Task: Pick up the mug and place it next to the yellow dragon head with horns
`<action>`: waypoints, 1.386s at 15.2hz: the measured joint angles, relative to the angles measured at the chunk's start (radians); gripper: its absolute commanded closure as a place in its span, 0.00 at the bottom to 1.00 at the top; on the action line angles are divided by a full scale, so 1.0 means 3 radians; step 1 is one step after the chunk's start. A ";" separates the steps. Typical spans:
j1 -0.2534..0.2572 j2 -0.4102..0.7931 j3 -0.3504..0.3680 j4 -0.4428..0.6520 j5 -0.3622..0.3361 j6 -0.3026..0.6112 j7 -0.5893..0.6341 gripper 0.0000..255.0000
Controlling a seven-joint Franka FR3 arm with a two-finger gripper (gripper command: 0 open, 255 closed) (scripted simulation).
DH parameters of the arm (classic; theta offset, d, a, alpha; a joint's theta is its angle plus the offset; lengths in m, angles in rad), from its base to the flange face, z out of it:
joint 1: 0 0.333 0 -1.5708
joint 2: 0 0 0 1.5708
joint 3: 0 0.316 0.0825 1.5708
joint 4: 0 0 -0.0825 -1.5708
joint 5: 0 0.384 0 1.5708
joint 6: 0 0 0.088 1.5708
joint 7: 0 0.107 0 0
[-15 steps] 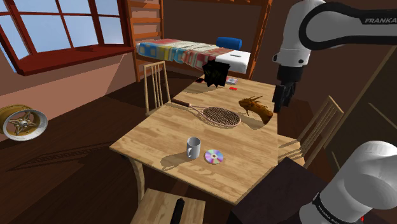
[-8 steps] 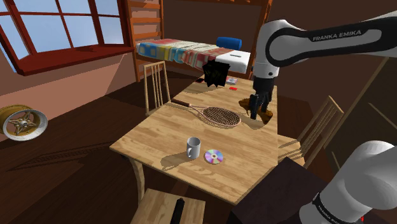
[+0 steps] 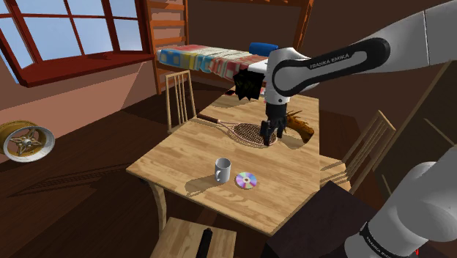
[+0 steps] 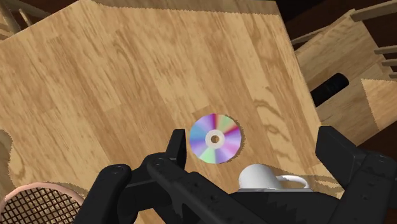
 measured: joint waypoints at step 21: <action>0.0227 0.2723 0.0038 0.2085 -0.0277 0.0572 0.0359 0.00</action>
